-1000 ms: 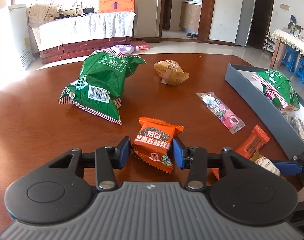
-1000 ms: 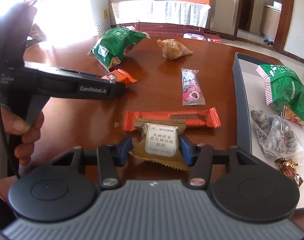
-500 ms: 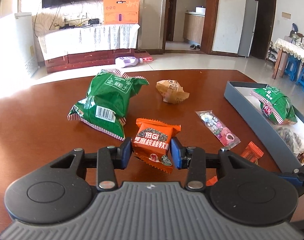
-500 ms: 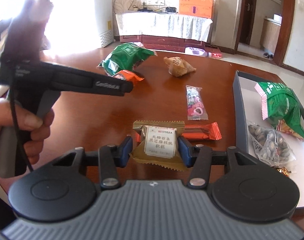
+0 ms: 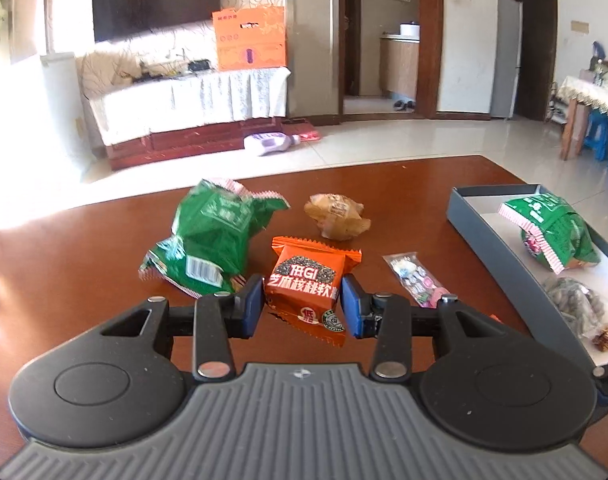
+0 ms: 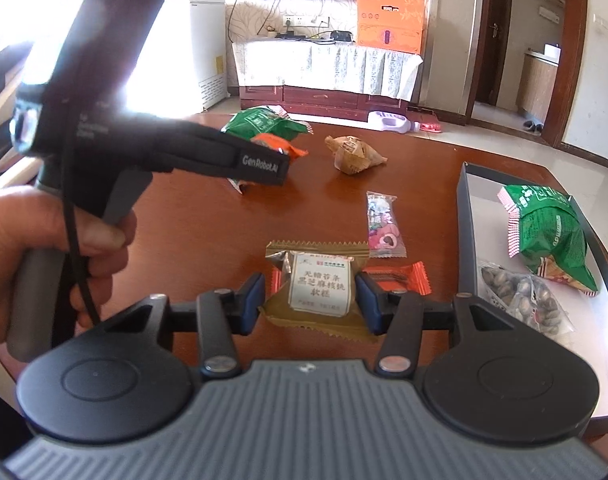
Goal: Organize snacks
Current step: 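Carry the orange cake with the left tool while the right tool carries the gold cake to the box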
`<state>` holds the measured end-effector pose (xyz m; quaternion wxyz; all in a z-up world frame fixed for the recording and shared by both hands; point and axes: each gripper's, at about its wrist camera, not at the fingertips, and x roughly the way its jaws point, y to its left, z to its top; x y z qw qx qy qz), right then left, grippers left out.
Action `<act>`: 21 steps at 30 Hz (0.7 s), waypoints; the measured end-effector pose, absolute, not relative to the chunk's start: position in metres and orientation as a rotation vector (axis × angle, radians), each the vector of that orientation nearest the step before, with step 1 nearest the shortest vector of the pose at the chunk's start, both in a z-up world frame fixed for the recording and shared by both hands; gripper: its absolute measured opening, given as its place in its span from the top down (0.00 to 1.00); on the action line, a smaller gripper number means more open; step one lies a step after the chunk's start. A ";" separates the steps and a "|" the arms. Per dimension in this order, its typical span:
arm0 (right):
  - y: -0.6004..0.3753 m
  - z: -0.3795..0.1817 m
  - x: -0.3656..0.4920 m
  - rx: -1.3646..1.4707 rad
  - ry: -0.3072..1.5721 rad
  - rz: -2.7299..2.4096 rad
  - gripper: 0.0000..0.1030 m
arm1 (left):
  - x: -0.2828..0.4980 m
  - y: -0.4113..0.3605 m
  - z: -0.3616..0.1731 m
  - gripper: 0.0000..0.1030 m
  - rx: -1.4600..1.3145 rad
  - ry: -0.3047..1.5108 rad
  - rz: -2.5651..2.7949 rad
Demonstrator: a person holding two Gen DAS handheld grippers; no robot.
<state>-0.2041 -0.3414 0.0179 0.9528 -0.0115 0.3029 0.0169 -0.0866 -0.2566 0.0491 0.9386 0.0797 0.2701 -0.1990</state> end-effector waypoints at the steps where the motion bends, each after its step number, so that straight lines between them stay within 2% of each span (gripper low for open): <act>1: -0.342 0.018 -0.205 -0.021 0.615 0.035 0.49 | -0.087 -0.258 0.051 0.55 0.166 0.550 -0.397; 21: -0.361 0.031 -0.221 0.010 0.553 0.005 0.49 | -0.102 -0.288 0.065 0.55 0.202 0.545 -0.363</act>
